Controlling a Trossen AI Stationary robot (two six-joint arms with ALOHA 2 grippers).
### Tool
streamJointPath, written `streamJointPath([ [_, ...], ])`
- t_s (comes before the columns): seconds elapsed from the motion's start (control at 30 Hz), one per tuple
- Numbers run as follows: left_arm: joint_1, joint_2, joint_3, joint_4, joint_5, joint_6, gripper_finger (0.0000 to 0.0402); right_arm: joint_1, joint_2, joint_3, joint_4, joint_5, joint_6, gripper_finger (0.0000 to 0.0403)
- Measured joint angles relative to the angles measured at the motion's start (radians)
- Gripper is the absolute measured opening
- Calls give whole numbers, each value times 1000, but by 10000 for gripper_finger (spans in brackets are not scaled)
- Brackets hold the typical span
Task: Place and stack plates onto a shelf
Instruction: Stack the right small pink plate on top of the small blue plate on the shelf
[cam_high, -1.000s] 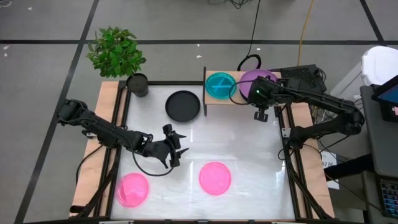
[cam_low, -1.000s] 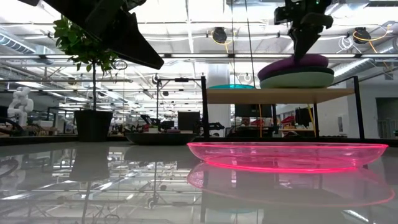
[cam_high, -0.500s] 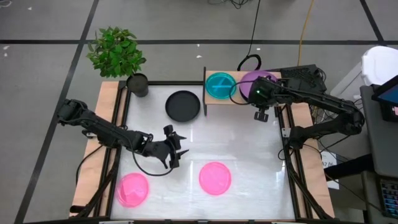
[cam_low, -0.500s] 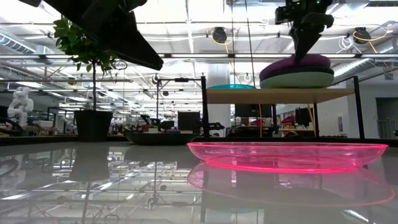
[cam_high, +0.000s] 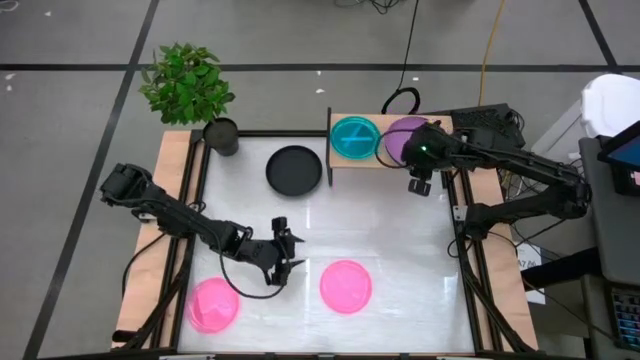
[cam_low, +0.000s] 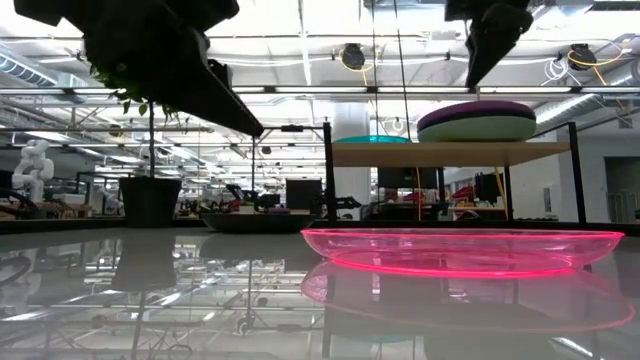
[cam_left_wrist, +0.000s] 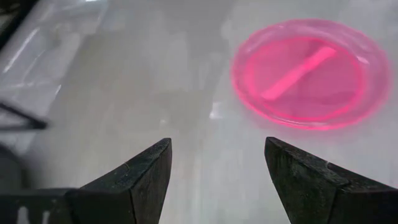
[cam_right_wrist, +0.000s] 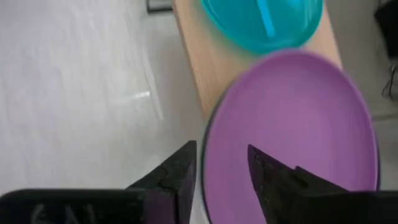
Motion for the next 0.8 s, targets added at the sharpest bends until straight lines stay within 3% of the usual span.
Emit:
streamJointPath([
  [0.23, -70, 45, 0, 98, 144, 202, 262, 118, -77, 0, 59, 1, 80, 129],
  [0.57, -95, 135, 1, 232, 202, 320, 262, 370, -38, 0, 59, 28, 293, 127],
  [0.8, -116, 237, 41, 271, 201, 479, 227, 581, 4, -16, 150, 160, 398, 127],
])
